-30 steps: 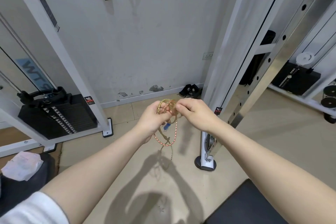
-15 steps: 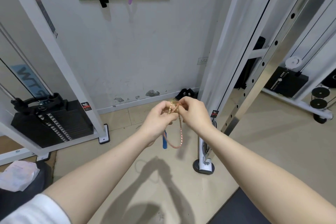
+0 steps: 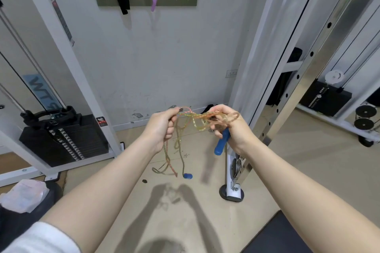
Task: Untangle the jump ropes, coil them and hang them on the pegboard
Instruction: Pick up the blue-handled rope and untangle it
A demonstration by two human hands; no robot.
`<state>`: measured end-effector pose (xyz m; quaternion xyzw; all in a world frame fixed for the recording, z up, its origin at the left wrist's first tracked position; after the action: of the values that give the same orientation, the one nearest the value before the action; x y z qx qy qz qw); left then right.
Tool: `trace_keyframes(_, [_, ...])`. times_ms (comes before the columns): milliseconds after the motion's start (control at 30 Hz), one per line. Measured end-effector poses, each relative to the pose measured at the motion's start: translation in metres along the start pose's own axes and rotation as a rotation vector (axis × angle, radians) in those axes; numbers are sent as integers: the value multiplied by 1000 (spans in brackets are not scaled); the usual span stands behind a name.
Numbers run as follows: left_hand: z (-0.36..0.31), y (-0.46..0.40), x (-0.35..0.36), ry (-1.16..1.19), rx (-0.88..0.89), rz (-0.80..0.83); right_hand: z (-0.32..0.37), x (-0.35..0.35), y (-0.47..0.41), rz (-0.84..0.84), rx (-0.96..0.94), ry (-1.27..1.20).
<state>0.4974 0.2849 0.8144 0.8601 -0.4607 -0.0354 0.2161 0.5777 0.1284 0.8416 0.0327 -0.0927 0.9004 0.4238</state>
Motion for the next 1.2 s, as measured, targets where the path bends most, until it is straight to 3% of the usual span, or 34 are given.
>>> trace_keyframes(133, [-9, -5, -24, -339, 121, -244, 4, 14, -5, 6, 7, -200])
trace_keyframes(233, [-19, 1, -25, -559, 244, -245, 6, 25, -15, -36, 91, -91])
trace_keyframes(333, [-34, 19, 0, -516, 421, 20, 0, 40, -20, -17, 198, 207])
trace_keyframes(400, [-33, 25, 10, -467, 407, 151, -3, 50, -21, 26, 220, 295])
trace_keyframes(600, [-31, 26, -11, -413, 306, 188, -5, 72, -23, 197, 297, 393])
trace_keyframes(733, [-42, 26, -31, -401, 318, 177, -14, 92, -25, 302, 372, 71])
trace_keyframes(900, [-53, 27, -59, -342, 306, 179, -21, 117, -29, 290, 472, -270])
trace_keyframes(1000, [-50, 24, -74, -328, 253, 215, -19, 139, -31, 399, 434, -274])
trace_keyframes(1100, [-50, 18, -97, -264, 196, 180, -18, 144, -40, 331, 396, -350])
trace_keyframes(1200, [-46, 11, -125, 68, 111, 94, -19, 149, -40, 384, 394, -246])
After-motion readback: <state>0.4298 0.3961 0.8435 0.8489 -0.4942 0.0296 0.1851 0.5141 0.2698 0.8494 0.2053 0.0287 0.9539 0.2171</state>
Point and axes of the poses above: each hand's wrist, its own y-axis away from the middle knuckle, its own x-axis out of the palm, z = x × y, the point moved 7 cm from there along -y, towards the middle knuckle, and after that the axes turned 5 degrees about -x, right-handed, at the moved point
